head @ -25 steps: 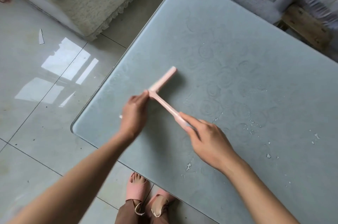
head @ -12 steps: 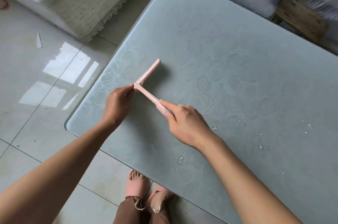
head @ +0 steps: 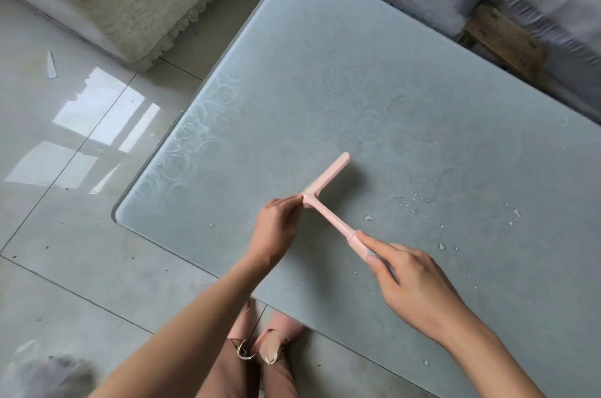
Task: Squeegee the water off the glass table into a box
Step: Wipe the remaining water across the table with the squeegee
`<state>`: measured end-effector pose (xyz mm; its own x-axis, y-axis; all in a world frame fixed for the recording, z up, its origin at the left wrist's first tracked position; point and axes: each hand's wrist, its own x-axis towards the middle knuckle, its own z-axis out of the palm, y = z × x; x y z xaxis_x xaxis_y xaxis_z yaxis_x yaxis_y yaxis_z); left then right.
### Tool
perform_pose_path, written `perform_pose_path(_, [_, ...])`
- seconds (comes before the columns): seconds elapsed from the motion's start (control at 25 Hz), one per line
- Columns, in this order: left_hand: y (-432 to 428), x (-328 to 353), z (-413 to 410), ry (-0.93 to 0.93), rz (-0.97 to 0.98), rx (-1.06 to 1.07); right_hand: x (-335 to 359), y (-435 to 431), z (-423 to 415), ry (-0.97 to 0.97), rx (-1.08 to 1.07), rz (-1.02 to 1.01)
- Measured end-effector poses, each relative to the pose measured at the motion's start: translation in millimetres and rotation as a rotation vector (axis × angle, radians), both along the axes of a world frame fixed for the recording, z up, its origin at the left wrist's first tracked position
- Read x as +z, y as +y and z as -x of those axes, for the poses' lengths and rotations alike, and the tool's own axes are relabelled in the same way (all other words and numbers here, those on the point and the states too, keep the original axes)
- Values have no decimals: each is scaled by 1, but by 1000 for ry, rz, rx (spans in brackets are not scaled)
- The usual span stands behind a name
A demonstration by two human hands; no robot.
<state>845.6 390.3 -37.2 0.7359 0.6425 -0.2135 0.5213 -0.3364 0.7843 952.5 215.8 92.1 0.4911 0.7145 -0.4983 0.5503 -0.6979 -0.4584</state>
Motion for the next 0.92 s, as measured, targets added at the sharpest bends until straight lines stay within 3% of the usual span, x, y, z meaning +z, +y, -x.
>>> perform_pose_path(0.4, [155,-5,160,216,-296,245,-43,183,107,28,312,-161])
perform_pose_path(0.6, [94,-15,147,106,-287,202,-37,114,97,43,247,-86])
perform_pose_path(0.76, [23,-4,126,39,-107,112,-6,45,81,47,184,82])
perform_pose_path(0.92, [53,7,134,17,-30,138,8,73,93,10,228,23])
